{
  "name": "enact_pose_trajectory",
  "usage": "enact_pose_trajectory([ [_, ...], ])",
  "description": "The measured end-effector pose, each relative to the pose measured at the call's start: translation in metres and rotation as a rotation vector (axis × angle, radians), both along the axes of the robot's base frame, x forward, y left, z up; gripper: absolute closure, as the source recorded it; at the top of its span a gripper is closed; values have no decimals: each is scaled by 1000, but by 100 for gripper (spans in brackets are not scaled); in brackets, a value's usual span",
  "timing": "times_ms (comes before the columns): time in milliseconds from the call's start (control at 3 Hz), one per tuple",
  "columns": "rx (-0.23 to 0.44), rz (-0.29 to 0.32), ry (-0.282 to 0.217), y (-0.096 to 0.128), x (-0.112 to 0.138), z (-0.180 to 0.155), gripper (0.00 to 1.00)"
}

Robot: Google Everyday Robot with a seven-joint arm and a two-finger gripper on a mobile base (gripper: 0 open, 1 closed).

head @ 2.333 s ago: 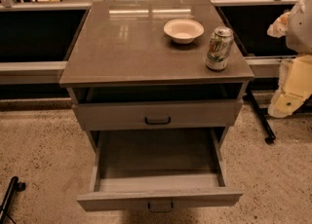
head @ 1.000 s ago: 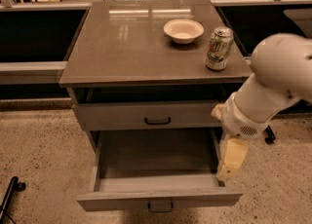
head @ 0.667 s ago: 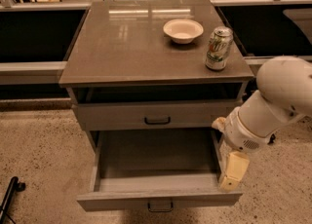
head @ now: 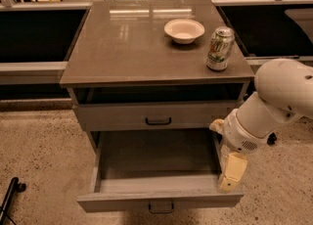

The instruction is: Close middle drawer

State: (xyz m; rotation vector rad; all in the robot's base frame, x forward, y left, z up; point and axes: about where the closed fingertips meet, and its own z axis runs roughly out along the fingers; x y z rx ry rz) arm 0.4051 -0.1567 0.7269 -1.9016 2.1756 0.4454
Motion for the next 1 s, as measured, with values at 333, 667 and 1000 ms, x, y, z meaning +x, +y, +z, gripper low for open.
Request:
enact_pose_trajectory([
  [333, 20, 74, -15, 8, -6, -43, 0],
  [667, 54, 128, -52, 27, -6, -112, 0],
  [1000, 191, 128, -94, 46, 3, -157, 0],
])
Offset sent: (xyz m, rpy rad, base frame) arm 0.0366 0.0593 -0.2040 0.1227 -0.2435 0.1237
